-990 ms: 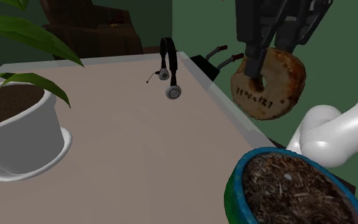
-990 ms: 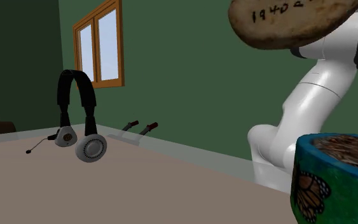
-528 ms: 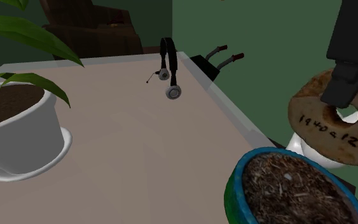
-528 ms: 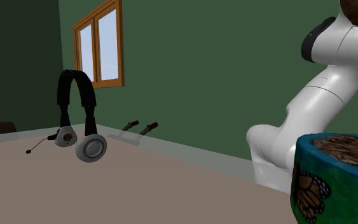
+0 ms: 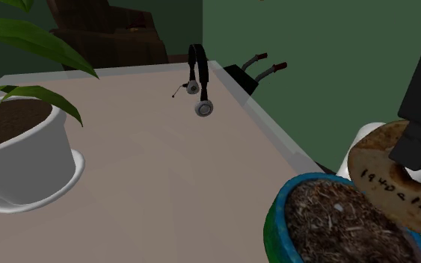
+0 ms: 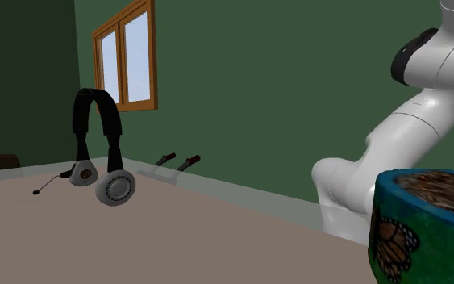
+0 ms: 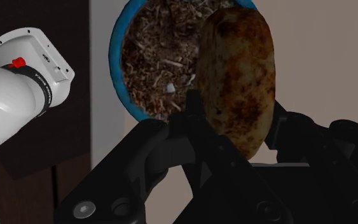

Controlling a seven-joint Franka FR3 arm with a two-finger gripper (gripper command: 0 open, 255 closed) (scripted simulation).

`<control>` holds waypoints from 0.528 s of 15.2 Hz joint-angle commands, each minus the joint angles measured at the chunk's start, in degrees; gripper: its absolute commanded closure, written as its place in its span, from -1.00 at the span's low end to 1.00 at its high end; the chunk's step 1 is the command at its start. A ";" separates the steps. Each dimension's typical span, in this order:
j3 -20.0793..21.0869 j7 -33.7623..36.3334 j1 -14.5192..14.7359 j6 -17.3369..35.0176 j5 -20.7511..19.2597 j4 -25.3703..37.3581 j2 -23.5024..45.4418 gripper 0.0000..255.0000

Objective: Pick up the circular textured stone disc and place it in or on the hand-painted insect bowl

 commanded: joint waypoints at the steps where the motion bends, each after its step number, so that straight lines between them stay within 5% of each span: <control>1: 0.07 -0.60 0.24 1.05 0.21 -2.13 -1.03 1.00; 8: 0.77 -2.42 1.21 4.83 1.28 -9.75 -4.75 1.00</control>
